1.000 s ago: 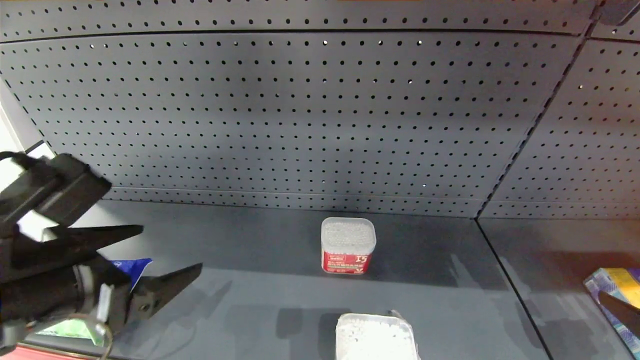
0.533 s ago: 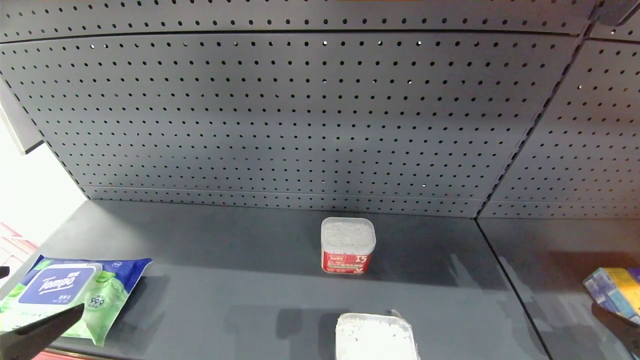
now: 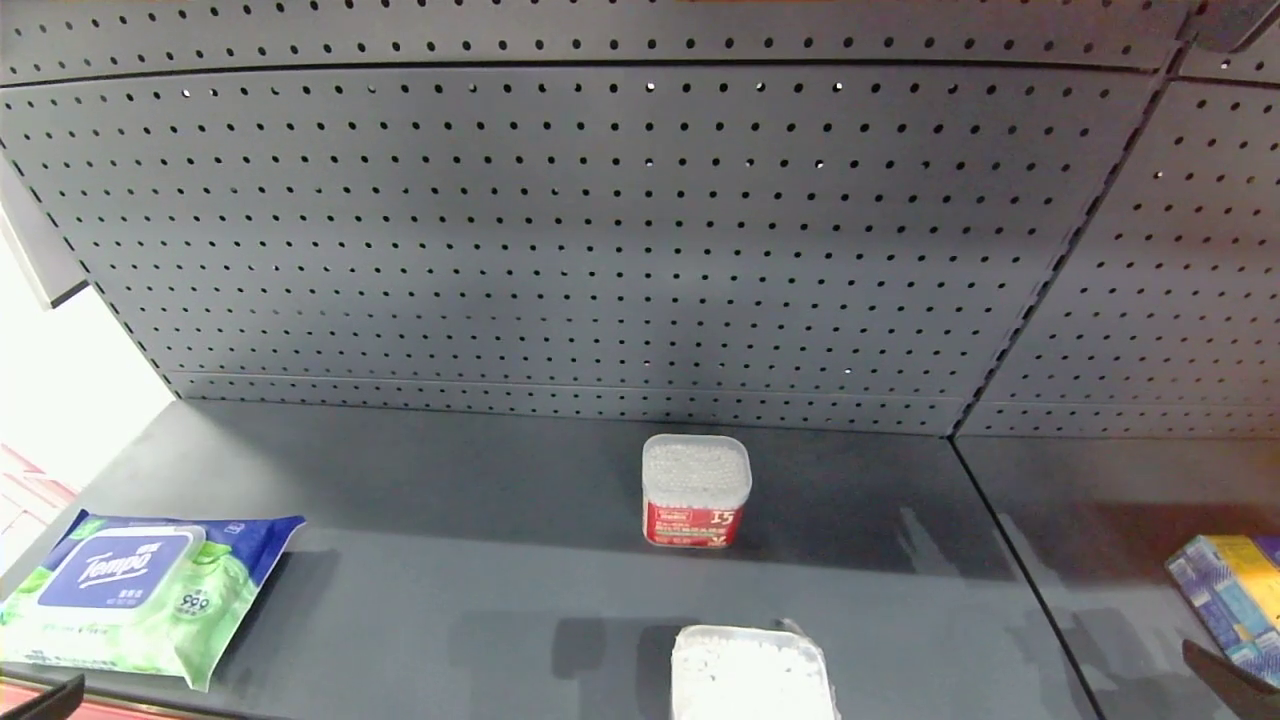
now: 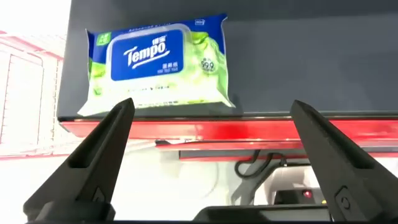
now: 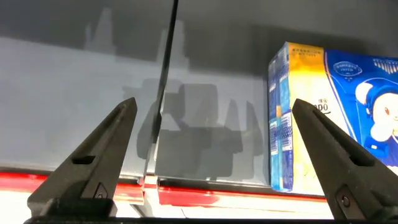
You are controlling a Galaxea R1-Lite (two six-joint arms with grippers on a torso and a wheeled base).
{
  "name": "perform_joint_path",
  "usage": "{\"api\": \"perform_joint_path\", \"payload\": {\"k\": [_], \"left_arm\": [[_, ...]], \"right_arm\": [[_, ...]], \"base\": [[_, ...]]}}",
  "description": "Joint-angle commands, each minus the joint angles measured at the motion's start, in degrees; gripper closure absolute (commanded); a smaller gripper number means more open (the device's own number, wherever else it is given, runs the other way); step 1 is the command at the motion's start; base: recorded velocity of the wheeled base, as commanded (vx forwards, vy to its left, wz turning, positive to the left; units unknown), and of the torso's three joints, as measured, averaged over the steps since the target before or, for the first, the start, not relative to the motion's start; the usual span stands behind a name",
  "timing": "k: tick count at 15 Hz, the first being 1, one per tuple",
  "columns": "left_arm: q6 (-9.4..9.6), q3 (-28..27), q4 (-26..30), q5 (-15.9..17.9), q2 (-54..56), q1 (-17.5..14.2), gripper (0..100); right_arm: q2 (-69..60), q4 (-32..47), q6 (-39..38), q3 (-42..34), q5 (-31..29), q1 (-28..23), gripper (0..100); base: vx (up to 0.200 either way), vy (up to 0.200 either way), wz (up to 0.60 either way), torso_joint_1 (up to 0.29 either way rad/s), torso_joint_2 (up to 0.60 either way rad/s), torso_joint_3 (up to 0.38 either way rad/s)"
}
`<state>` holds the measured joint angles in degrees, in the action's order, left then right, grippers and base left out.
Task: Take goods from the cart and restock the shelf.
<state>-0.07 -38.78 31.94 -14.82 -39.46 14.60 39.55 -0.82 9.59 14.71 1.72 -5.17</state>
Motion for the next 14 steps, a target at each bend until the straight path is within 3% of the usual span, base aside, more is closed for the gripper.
{"api": "perform_joint_path", "payload": {"k": [1,4,7,14], "left_arm": [[-0.01,1.69,-1.09,0.06,0.88,-0.19,0],[0.16,3.62,-3.64,0.06,1.05,-0.1,0],[0.16,3.62,-4.17,0.15,0.7,-0.1,0],[1.22,3.62,-4.43,0.06,0.7,-0.01,0]], "right_arm": [[-0.43,-0.06,0.69,-0.21,0.04,0.07,0],[-0.43,0.03,0.86,-0.3,0.04,0.07,0],[-0.61,0.29,1.39,-0.3,0.21,0.25,0],[-2.46,0.47,5.26,-2.41,-0.14,-0.1,0]], "base": [[0.0,0.0,0.0,0.0,0.0,0.0],[0.0,0.0,0.0,0.0,0.0,0.0],[-0.2,0.0,0.0,0.007,0.01,0.001],[0.0,0.0,0.0,0.0,0.0,0.0]]}}
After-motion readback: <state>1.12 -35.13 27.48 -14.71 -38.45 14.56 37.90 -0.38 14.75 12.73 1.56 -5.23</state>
